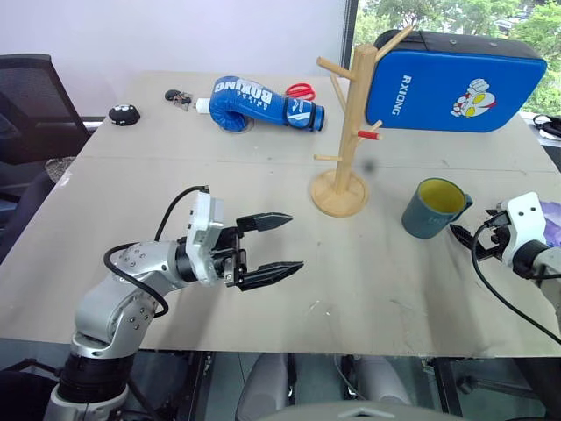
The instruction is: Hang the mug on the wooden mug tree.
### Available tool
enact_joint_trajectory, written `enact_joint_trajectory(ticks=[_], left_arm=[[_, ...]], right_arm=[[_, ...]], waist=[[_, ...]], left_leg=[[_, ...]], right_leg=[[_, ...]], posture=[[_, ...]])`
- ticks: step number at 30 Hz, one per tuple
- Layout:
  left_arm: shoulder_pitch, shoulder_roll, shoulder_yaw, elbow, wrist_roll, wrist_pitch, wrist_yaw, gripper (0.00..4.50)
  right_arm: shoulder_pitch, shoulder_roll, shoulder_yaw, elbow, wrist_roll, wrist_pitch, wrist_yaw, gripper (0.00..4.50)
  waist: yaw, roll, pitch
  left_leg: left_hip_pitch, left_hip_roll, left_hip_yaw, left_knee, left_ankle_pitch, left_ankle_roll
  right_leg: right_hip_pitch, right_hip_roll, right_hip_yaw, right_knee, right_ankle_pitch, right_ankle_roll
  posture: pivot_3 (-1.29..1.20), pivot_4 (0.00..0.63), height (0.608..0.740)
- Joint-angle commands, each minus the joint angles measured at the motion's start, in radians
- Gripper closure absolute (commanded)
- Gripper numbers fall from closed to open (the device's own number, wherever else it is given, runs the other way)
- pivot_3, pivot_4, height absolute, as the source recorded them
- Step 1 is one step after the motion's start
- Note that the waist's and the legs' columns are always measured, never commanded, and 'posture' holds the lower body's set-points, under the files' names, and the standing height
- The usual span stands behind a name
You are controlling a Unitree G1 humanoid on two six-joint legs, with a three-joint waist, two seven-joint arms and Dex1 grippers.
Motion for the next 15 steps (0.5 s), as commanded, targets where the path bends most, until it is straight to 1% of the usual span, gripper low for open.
enact_joint_trajectory(ticks=[1,2,8,15], left_arm=[[-0.002,0.001,0.014,-0.018,-0.001,-0.021,0.002,0.00],[-0.003,0.001,0.014,-0.016,-0.001,-0.021,0.001,0.00],[-0.002,0.003,0.017,-0.011,0.003,-0.023,-0.003,0.00],[0.006,0.001,0.024,-0.014,0.005,-0.026,-0.001,0.00]], right_arm=[[-0.024,0.005,-0.020,-0.009,-0.001,-0.024,-0.012,1.37],[-0.030,0.012,-0.018,-0.007,-0.002,-0.029,-0.018,1.62],[-0.057,0.043,0.006,0.010,-0.013,-0.043,-0.031,1.62],[-0.118,0.102,0.024,0.090,-0.033,-0.085,-0.069,1.62]], waist=[[0.000,0.000,0.000],[0.000,0.000,0.000],[-0.001,0.000,0.000],[-0.002,0.000,0.000]], left_leg=[[0.000,0.000,0.000,0.000,0.000,0.000],[0.000,0.000,0.000,0.000,0.000,0.000],[0.001,0.000,0.000,0.000,0.000,0.000],[0.000,0.000,0.000,0.000,0.000,0.000]], right_leg=[[0.000,0.000,0.000,0.000,0.000,0.000],[0.000,0.000,0.000,0.000,0.000,0.000],[0.000,0.000,0.000,0.001,0.000,0.000],[0.000,0.000,0.000,0.000,0.000,0.000]], posture=[[0.00,0.150,0.740],[0.00,0.150,0.740],[0.00,0.150,0.740],[0.00,0.150,0.740]])
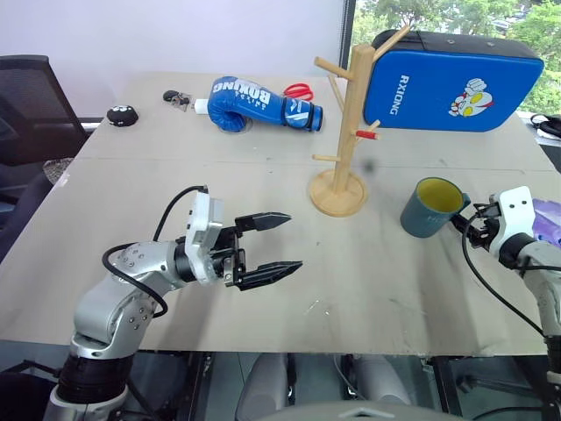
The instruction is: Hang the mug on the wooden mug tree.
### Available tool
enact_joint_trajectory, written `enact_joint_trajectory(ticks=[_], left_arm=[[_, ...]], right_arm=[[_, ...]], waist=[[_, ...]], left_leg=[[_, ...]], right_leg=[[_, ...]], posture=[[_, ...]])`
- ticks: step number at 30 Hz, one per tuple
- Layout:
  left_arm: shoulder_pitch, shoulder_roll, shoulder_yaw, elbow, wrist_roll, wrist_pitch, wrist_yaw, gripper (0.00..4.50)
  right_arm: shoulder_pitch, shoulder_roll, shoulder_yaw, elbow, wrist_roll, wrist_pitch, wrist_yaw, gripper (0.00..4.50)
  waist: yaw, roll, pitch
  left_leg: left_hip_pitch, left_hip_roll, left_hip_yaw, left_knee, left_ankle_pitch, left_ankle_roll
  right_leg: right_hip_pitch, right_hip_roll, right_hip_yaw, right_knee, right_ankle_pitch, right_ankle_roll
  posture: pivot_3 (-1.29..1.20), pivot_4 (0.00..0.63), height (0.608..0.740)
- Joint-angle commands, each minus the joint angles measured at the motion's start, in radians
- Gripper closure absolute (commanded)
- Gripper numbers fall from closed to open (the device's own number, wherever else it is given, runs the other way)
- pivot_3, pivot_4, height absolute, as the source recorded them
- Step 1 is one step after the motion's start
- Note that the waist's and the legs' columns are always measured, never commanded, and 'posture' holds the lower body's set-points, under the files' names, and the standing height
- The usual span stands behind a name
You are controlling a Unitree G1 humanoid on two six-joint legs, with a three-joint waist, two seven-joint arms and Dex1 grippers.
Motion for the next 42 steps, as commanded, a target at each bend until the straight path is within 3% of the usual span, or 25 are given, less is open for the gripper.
enact_joint_trajectory(ticks=[1,3,5,7,10,11,15,22,27,32,42], left_arm=[[0.003,0.000,0.017,-0.016,-0.003,-0.023,0.002,0.00],[0.009,0.000,0.022,-0.018,-0.005,-0.023,0.004,0.00],[0.015,0.000,0.026,-0.021,-0.007,-0.023,0.007,0.00],[0.022,-0.001,0.033,-0.023,-0.013,-0.022,0.012,0.00],[0.032,-0.001,0.048,-0.025,-0.025,-0.018,0.021,0.00],[0.038,0.000,0.055,-0.025,-0.029,-0.019,0.021,0.00],[0.064,-0.003,0.078,-0.032,-0.049,-0.014,0.029,0.00],[0.123,-0.006,0.157,-0.026,-0.092,-0.016,0.047,0.00],[0.154,-0.013,0.229,0.032,-0.106,-0.046,0.017,0.00],[0.185,-0.053,0.284,0.090,-0.095,-0.139,-0.028,0.00],[0.267,-0.061,0.328,0.090,-0.108,-0.179,-0.050,0.00]], right_arm=[[-0.037,0.022,0.006,0.031,-0.013,-0.049,-0.021,1.62],[-0.054,0.046,0.015,0.067,-0.011,-0.079,-0.017,1.62],[-0.074,0.068,0.022,0.106,-0.010,-0.112,-0.014,2.15],[-0.088,0.084,0.027,0.136,-0.009,-0.133,-0.009,2.85],[-0.097,0.096,0.030,0.148,-0.005,-0.157,0.000,4.38],[-0.095,0.095,0.028,0.139,0.001,-0.158,0.005,4.49],[-0.079,0.074,0.022,0.071,0.020,-0.149,0.038,4.49],[-0.089,-0.063,0.035,-0.270,0.099,0.038,0.103,4.49],[-0.268,-0.181,0.179,-0.452,0.093,0.224,0.124,4.49],[-0.440,-0.214,0.332,-0.463,0.045,0.321,0.138,4.49],[-0.710,-0.112,0.490,-0.252,-0.050,0.394,0.110,4.49]], waist=[[0.000,0.000,0.000],[-0.001,0.000,0.000],[-0.002,0.000,0.000],[-0.004,0.000,0.000],[-0.006,0.000,0.000],[-0.007,0.000,0.000],[-0.011,0.000,0.000],[-0.020,0.002,0.001],[-0.029,0.003,0.002],[-0.018,0.001,0.002],[-0.023,0.000,0.002]], left_leg=[[0.000,0.000,0.000,0.000,0.000,0.000],[0.000,0.000,0.000,0.000,0.000,0.000],[0.000,0.000,0.000,0.000,0.000,0.000],[0.000,0.000,0.000,0.000,0.000,0.000],[0.000,0.000,0.000,0.000,0.000,0.000],[0.000,0.000,0.000,0.000,0.000,0.000],[0.000,0.000,0.000,0.000,0.000,0.000],[0.000,0.001,-0.001,0.000,0.000,0.000],[0.001,0.001,0.001,-0.001,0.000,0.000],[-0.001,0.001,-0.001,-0.001,0.000,0.000],[-0.004,0.000,0.003,-0.002,0.000,0.000]], right_leg=[[0.000,0.000,0.000,0.000,0.000,0.000],[0.000,0.000,0.000,0.000,0.000,0.000],[0.000,0.000,0.000,0.000,0.000,0.000],[0.000,0.000,0.000,0.000,0.000,0.000],[0.000,0.000,0.000,0.000,0.000,0.000],[0.000,0.000,0.000,0.000,0.000,0.000],[0.000,0.000,0.000,0.000,0.000,0.000],[0.000,-0.001,-0.001,0.000,0.000,0.000],[-0.002,-0.001,0.000,0.001,0.000,0.000],[-0.002,-0.002,-0.002,0.000,0.000,-0.001],[-0.006,-0.004,-0.001,-0.001,0.000,-0.001]], posture=[[0.00,0.150,0.740],[0.00,0.150,0.740],[0.00,0.150,0.740],[0.00,0.150,0.740],[0.00,0.150,0.740],[0.00,0.150,0.740],[0.00,0.150,0.740],[0.00,0.150,0.740],[0.00,0.150,0.740],[0.00,0.150,0.740],[0.00,0.150,0.740]])
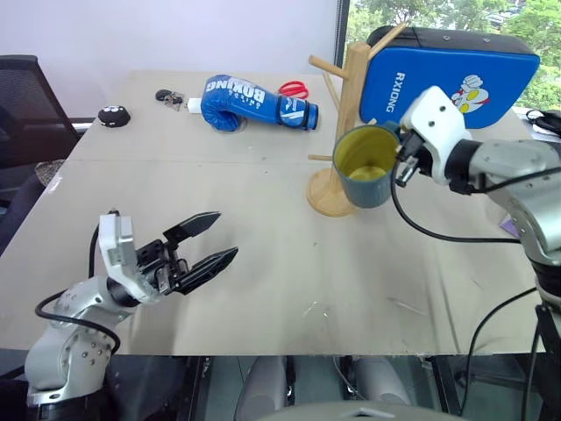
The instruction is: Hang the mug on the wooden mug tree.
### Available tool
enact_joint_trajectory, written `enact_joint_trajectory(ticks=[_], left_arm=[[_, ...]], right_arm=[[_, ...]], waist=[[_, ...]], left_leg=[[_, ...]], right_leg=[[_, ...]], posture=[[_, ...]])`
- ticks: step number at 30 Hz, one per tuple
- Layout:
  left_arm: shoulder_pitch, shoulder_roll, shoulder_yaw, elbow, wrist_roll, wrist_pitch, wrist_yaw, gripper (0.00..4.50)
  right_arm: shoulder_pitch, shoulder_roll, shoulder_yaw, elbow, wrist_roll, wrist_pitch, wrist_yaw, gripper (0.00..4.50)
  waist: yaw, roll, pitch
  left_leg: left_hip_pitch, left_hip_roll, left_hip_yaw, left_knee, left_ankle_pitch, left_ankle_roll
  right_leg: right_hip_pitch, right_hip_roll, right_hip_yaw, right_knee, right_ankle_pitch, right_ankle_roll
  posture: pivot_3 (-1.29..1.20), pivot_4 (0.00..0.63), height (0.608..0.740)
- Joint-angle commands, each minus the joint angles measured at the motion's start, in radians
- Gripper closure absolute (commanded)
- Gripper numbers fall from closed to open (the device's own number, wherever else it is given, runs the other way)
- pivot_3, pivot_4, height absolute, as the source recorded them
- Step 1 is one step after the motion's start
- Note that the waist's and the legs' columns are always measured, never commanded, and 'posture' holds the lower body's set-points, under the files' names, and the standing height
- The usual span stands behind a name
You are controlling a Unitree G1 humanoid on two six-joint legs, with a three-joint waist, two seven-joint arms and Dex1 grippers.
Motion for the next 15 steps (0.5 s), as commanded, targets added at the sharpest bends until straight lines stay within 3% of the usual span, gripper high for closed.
enact_joint_trajectory(ticks=[1,2,5,9,11,15], left_arm=[[0.021,-0.006,0.030,-0.040,-0.014,-0.025,0.000,0.00],[0.029,-0.010,0.031,-0.047,-0.015,-0.027,0.002,0.00],[0.044,-0.024,0.029,-0.070,-0.019,-0.030,0.017,0.00],[0.066,-0.029,0.026,-0.107,-0.029,-0.016,0.037,0.00],[0.072,-0.022,0.012,-0.134,-0.031,0.001,0.051,0.00],[0.047,-0.008,-0.016,-0.162,-0.027,0.044,0.096,0.00]], right_arm=[[-0.073,0.030,0.032,0.065,-0.043,-0.016,0.005,4.49],[-0.089,0.042,0.049,0.093,-0.046,-0.020,0.024,4.49],[-0.118,0.090,0.088,0.172,-0.078,-0.061,0.035,3.54],[-0.104,0.087,0.046,0.136,-0.090,-0.026,0.028,1.62],[-0.048,0.058,-0.040,0.039,-0.031,0.005,0.054,0.82],[0.080,0.027,-0.206,-0.129,0.113,0.010,0.134,0.82]], waist=[[-0.002,0.000,0.000],[-0.002,0.000,0.000],[-0.002,0.000,0.000],[0.000,0.000,0.000],[0.006,0.000,0.000],[0.007,-0.001,0.000]], left_leg=[[0.000,0.000,0.000,0.000,0.000,0.000],[0.000,0.000,0.000,0.000,0.000,0.000],[0.000,0.000,0.000,0.000,0.000,0.000],[-0.001,0.000,0.000,-0.001,0.000,0.000],[-0.001,0.000,0.000,-0.001,0.000,0.000],[-0.002,0.000,-0.001,-0.001,0.000,0.000]], right_leg=[[0.000,0.000,0.000,0.000,0.000,0.000],[0.000,0.000,0.000,0.000,0.000,0.000],[0.000,0.000,0.000,0.000,0.000,0.000],[-0.001,0.000,0.000,0.000,0.000,0.000],[-0.001,-0.001,-0.001,0.000,0.000,0.000],[-0.001,-0.002,-0.002,0.000,0.000,0.001]], posture=[[0.00,0.150,0.740],[0.00,0.150,0.740],[0.00,0.150,0.740],[0.00,0.150,0.740],[0.00,0.150,0.740],[0.00,0.150,0.740]])
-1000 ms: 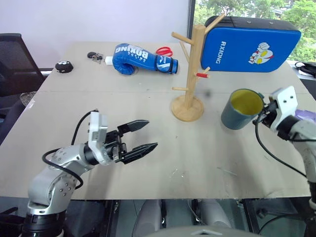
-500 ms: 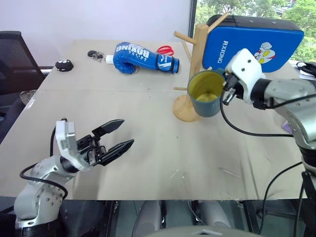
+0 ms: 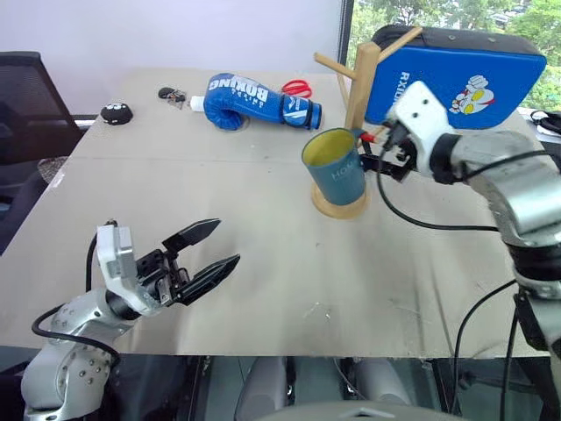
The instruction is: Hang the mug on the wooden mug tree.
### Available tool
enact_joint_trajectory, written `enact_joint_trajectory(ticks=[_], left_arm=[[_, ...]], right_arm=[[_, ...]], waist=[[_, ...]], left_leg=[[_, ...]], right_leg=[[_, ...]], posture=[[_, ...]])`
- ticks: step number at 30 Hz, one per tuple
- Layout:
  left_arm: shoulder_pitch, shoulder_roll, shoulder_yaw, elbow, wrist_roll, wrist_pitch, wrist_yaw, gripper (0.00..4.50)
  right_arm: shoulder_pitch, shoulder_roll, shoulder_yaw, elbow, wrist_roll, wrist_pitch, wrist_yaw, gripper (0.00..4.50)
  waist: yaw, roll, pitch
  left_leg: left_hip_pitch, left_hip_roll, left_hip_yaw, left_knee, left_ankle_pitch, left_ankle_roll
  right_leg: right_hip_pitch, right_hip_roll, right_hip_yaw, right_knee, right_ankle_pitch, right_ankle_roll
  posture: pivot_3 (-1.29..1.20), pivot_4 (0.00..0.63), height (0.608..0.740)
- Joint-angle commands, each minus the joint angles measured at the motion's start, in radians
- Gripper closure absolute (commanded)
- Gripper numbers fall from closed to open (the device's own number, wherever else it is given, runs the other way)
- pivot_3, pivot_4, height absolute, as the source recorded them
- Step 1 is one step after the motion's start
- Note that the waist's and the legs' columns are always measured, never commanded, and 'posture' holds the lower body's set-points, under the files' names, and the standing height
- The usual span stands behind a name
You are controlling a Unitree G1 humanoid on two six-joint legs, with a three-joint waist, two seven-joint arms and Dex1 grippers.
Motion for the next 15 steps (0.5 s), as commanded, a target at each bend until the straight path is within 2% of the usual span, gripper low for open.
enact_joint_trajectory(ticks=[1,6,7,8,12,15], left_arm=[[-0.037,0.022,-0.036,-0.059,-0.011,0.038,0.051,0.00],[-0.092,0.060,-0.085,-0.008,0.061,0.064,0.082,0.00],[-0.098,0.068,-0.090,0.000,0.073,0.070,0.089,0.00],[-0.102,0.080,-0.093,0.009,0.083,0.079,0.093,0.00],[-0.112,0.114,-0.090,0.050,0.094,0.099,0.085,0.00],[-0.087,0.153,-0.082,0.066,0.111,0.117,0.068,0.00]], right_arm=[[0.123,-0.051,-0.208,-0.208,0.156,0.002,0.092,0.82],[0.359,-0.086,-0.452,-0.341,0.284,0.015,0.121,0.82],[0.420,-0.082,-0.500,-0.365,0.310,0.026,0.120,0.39],[0.501,-0.081,-0.539,-0.392,0.323,0.027,0.125,0.17],[0.797,-0.053,-0.634,-0.460,0.314,-0.034,0.116,0.05],[1.001,0.019,-0.674,-0.458,0.265,-0.152,0.105,0.05]], waist=[[0.001,0.000,0.000],[-0.003,-0.001,0.000],[-0.003,-0.001,-0.001],[-0.003,-0.002,-0.001],[-0.004,-0.002,-0.001],[-0.008,-0.002,-0.001]], left_leg=[[0.000,0.000,-0.001,0.000,0.000,0.000],[0.002,0.000,-0.002,-0.001,0.000,0.001],[0.002,0.000,-0.002,-0.001,0.000,0.001],[0.003,0.000,-0.002,0.000,0.000,0.001],[0.004,0.000,-0.002,-0.001,0.000,0.001],[0.005,0.001,-0.001,-0.001,0.000,0.000]], right_leg=[[0.000,0.000,-0.001,0.000,0.000,0.000],[0.002,0.001,-0.001,0.001,0.000,0.000],[0.002,0.002,-0.001,0.000,0.000,0.000],[0.003,0.002,-0.001,0.000,0.000,0.000],[0.004,0.003,0.000,0.000,-0.001,0.000],[0.004,0.003,0.001,0.000,-0.001,0.000]], posture=[[0.00,0.150,0.740],[0.00,0.150,0.740],[0.00,0.150,0.740],[0.00,0.150,0.740],[0.00,0.150,0.740],[0.00,0.150,0.740]])
